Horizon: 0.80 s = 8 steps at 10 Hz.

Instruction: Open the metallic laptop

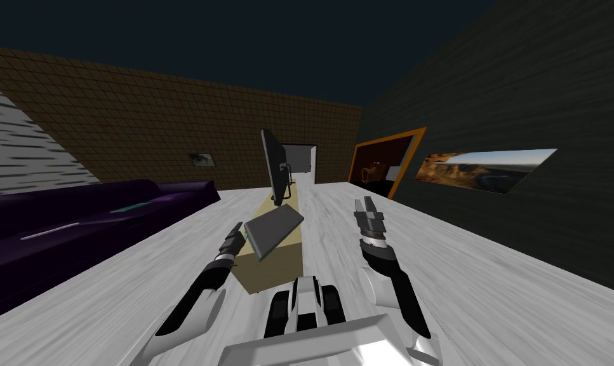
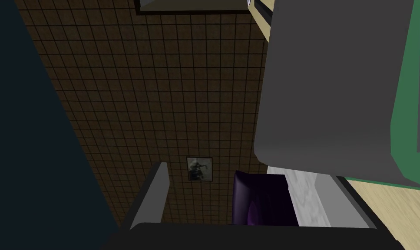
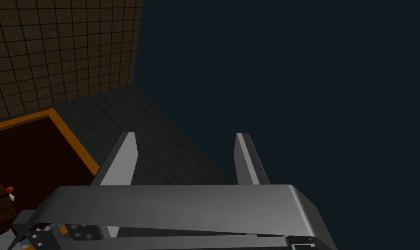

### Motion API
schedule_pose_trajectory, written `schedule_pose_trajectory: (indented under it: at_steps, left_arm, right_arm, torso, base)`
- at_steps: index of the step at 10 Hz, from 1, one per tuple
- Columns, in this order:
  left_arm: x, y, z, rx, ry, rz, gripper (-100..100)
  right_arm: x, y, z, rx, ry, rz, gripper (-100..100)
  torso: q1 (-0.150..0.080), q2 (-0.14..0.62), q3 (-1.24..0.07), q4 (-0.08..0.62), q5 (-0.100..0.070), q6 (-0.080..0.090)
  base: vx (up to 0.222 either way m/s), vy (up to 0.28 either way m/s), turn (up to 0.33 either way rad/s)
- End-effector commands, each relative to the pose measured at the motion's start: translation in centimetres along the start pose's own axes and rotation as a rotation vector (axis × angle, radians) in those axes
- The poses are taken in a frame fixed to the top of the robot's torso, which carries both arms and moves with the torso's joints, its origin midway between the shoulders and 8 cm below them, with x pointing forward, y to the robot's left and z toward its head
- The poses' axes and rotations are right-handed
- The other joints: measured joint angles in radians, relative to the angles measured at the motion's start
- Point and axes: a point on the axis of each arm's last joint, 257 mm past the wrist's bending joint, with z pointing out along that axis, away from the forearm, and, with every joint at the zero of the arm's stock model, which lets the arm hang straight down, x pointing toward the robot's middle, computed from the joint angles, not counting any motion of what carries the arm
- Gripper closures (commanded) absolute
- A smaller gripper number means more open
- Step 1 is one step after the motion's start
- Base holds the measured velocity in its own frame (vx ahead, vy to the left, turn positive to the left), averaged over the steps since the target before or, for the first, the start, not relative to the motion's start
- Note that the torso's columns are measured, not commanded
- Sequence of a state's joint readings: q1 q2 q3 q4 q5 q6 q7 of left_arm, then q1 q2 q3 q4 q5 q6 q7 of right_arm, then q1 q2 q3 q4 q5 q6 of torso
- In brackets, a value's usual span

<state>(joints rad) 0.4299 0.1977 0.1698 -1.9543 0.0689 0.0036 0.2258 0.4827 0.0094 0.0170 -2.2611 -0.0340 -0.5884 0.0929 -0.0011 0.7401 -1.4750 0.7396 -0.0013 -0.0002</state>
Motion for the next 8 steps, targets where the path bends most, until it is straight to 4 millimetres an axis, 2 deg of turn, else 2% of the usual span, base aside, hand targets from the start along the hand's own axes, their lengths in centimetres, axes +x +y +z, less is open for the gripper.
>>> schedule_pose_trajectory:
  at_steps: [1,2,3,8]
  left_arm:
    - [-0.19,-1.61,-0.43,0.003,0.000,-0.001,-100]
    - [-0.24,-1.28,-0.32,0.004,0.000,0.000,-100]
    - [-0.26,-1.31,-0.32,0.002,0.000,-0.001,0]
    - [-0.19,-1.60,-0.24,0.010,0.002,0.001,0]
  right_arm:
    - [0.00,0.00,0.00,0.000,0.000,0.000,0]
    - [0.00,0.00,0.00,0.000,0.000,0.000,0]
    - [0.00,0.00,0.00,0.000,0.000,0.000,0]
    - [0.00,0.00,0.00,0.000,0.000,0.000,0]
  torso:
    - [0.000,-0.001,0.000,-0.001,0.001,0.000]
    - [0.001,-0.002,-0.001,-0.001,0.001,0.000]
    - [0.001,-0.002,-0.001,-0.002,0.001,0.000]
    - [0.002,-0.001,-0.001,-0.002,0.002,0.000]
  base:
    - [0.019,-0.003,-0.009]
    - [0.008,-0.001,-0.001]
    - [0.000,0.000,0.000]
    - [0.000,0.000,0.000]
